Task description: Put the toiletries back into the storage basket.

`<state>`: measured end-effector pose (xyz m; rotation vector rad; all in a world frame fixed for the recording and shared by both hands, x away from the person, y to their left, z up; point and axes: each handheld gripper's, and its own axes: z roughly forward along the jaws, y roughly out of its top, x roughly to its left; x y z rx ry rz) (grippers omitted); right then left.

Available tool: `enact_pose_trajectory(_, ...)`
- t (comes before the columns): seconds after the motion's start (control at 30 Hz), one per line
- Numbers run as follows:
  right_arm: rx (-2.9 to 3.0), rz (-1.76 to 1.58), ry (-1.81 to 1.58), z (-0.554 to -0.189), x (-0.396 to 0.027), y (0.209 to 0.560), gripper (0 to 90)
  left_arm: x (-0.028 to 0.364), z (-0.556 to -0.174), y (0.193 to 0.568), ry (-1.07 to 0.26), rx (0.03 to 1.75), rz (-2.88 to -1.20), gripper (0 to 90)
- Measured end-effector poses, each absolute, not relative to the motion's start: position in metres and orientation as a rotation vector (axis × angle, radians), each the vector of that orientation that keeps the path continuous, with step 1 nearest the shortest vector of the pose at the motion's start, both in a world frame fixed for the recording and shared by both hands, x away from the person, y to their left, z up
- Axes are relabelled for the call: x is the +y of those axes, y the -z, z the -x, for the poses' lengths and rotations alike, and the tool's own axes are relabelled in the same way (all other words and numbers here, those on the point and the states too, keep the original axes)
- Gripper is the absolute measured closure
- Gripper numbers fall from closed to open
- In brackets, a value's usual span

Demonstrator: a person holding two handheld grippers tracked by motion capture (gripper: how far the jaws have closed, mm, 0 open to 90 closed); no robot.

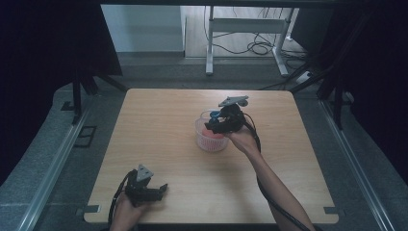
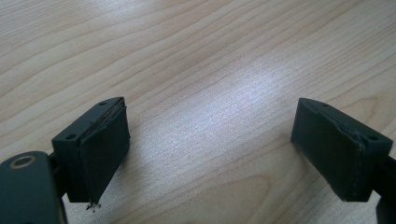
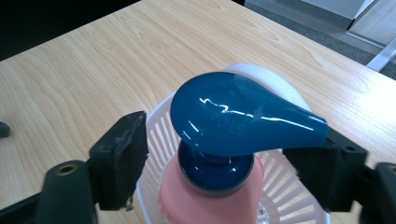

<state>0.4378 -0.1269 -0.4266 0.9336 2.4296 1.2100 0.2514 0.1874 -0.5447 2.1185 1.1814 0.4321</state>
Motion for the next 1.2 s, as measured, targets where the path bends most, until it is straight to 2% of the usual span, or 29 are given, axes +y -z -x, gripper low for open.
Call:
enact_pose_trajectory(0.37, 2.456, -0.903, -1.190, -0.430, -0.128, 0.423, 14.6, 0.187, -0.251, 0.545, -0.432, 1.181, -2.118, 11.3)
enact_pose_trajectory(1.2, 2.479, -0.834, -1.218, -0.405, -0.141, 0.418, 13.5, 0.187, -0.251, 0.545, -0.433, 1.182, -2.120, 11.3)
